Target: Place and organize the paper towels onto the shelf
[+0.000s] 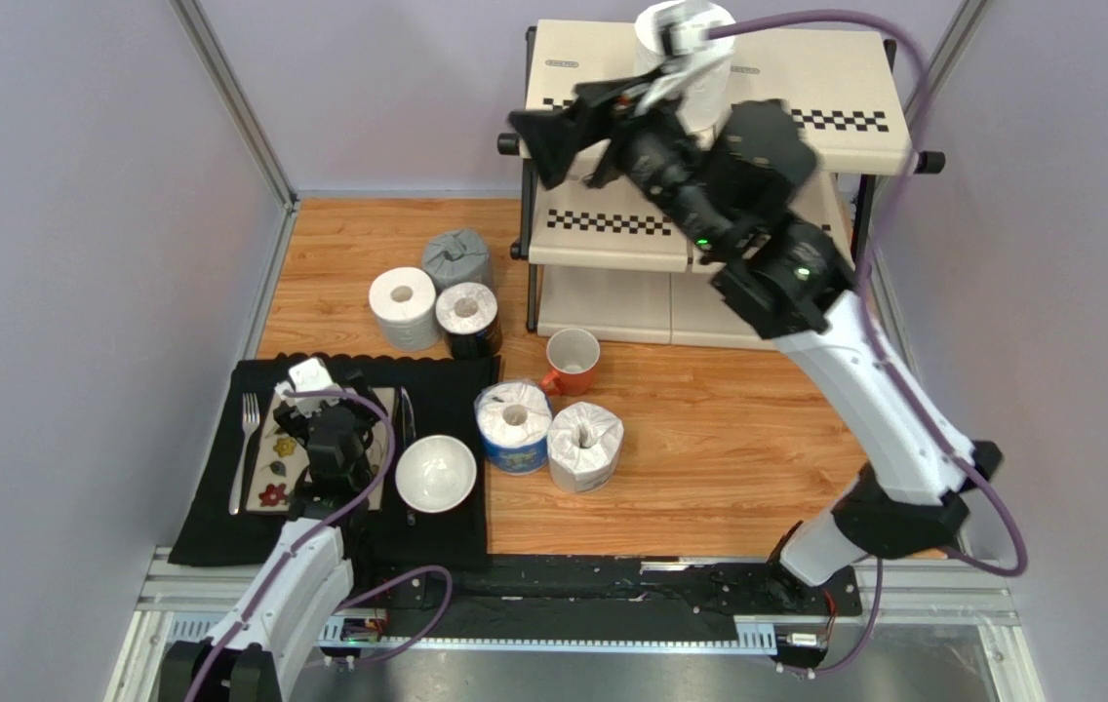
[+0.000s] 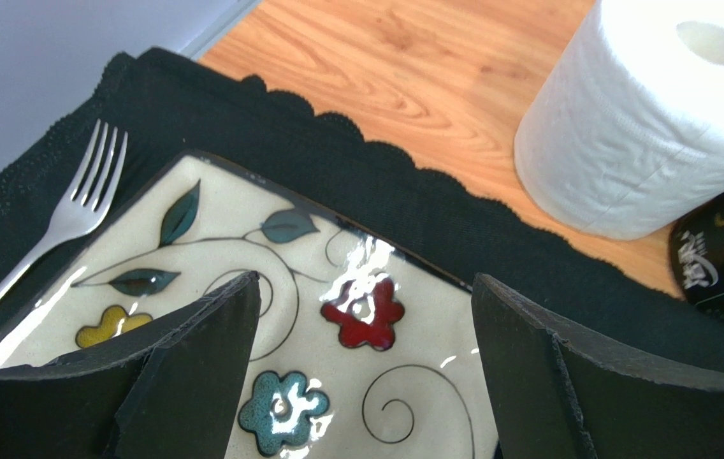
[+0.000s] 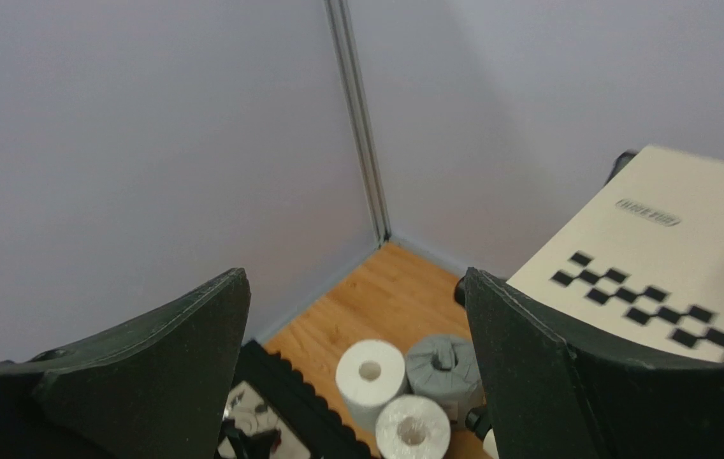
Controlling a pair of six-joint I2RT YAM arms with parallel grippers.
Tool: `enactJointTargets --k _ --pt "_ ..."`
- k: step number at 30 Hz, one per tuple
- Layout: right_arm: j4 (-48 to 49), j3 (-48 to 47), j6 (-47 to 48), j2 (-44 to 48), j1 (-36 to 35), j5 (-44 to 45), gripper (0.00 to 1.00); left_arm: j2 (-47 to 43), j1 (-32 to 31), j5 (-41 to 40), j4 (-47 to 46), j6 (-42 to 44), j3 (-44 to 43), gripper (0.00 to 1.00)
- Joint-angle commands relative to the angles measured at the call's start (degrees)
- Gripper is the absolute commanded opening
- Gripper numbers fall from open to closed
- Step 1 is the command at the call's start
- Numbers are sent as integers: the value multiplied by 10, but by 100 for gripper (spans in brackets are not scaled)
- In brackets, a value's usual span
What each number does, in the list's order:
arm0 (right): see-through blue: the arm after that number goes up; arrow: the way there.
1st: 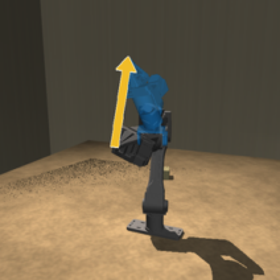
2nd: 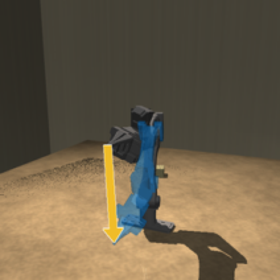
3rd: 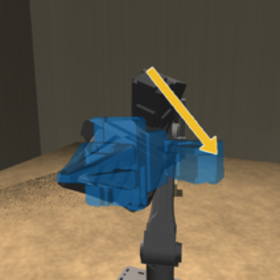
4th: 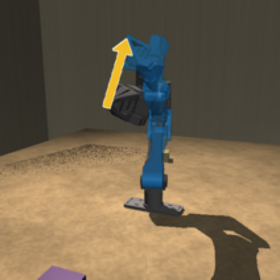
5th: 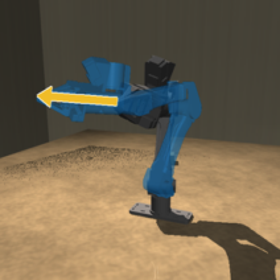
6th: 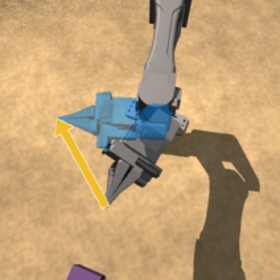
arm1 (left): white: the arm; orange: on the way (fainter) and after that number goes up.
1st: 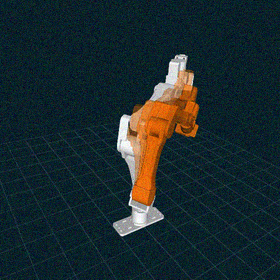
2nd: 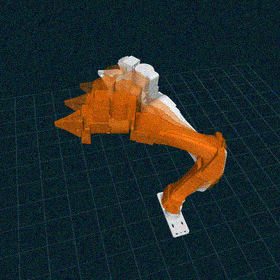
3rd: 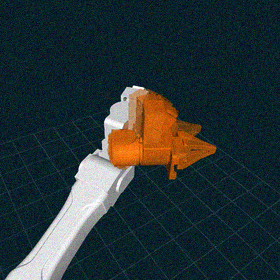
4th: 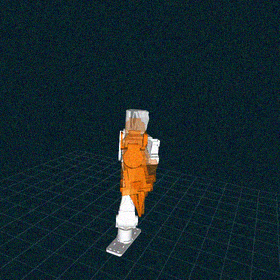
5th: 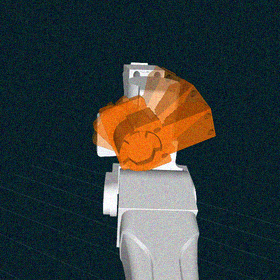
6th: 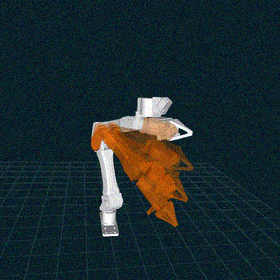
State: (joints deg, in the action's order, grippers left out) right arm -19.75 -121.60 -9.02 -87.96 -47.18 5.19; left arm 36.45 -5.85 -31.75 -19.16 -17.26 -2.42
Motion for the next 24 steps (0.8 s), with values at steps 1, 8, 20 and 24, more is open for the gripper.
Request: enactJointTargets --k 1,8,20,24 --pt "-118 -56 43 -137 -48 -14 87 -49 3 -16 -15 2 127 90" --pt "-174 -183 31 -333 -78 -64 87 -110 3 -29 -9 -4 151 90" --pt "-119 -196 31 -454 -78 -3 87 -102 3 -22 -11 -9 151 90" --pt "-65 -196 32 -469 -78 26 86 -101 3 -18 -12 -9 150 90"
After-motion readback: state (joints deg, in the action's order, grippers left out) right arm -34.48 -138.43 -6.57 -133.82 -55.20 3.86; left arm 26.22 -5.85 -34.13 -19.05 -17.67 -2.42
